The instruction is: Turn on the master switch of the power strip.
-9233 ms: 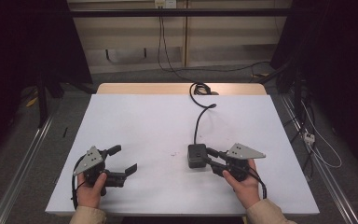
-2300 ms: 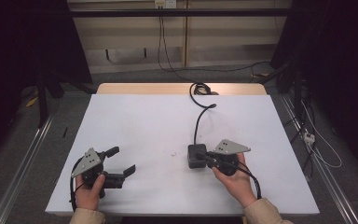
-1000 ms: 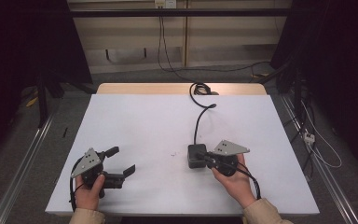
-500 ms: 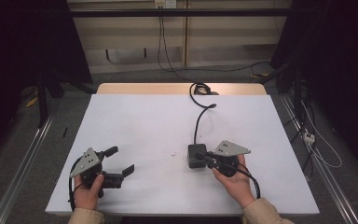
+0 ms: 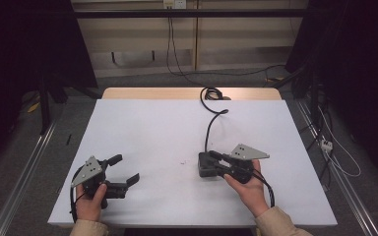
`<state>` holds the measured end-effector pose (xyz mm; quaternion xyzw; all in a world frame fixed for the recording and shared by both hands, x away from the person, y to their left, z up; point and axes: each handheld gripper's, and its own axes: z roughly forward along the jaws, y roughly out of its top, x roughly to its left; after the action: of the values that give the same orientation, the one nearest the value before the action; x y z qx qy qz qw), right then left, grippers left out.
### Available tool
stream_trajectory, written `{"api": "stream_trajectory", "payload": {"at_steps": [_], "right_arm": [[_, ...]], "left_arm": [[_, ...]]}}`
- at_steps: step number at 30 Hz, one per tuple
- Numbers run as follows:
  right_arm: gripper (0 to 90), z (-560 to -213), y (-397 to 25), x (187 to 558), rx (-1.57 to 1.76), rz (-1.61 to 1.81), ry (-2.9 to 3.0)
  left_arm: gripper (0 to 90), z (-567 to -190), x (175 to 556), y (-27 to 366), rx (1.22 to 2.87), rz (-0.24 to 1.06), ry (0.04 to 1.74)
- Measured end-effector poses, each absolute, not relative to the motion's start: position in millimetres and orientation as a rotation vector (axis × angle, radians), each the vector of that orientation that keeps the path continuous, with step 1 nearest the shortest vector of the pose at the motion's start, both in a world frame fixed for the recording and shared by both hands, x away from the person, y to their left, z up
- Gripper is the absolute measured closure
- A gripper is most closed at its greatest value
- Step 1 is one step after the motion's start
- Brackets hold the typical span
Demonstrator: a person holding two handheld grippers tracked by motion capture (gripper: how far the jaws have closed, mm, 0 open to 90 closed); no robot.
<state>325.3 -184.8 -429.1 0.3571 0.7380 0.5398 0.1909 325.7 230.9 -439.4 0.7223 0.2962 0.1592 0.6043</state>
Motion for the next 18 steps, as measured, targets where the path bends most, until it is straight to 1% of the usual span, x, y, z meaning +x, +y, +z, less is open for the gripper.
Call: {"api": "stream_trajectory", "payload": {"at_steps": [2, 7, 18], "right_arm": [[57.9, -428.5, -184.5, 325.2, 0.995, 1.513, 2.07], [44.5, -427.8, -185.9, 324.5, 1.008, 1.509, 2.067], [26.2, -426.6, -196.2, 319.8, 1.045, 1.528, 2.024]], "left_arm": [[3.5, -438.8, 325.6, 231.2, 1.667, 0.37, 0.686], [3.5, -438.5, 326.8, 228.1, 1.668, 0.366, 0.688], [3.5, -437.4, 328.4, 221.7, 1.675, 0.362, 0.67]]}}
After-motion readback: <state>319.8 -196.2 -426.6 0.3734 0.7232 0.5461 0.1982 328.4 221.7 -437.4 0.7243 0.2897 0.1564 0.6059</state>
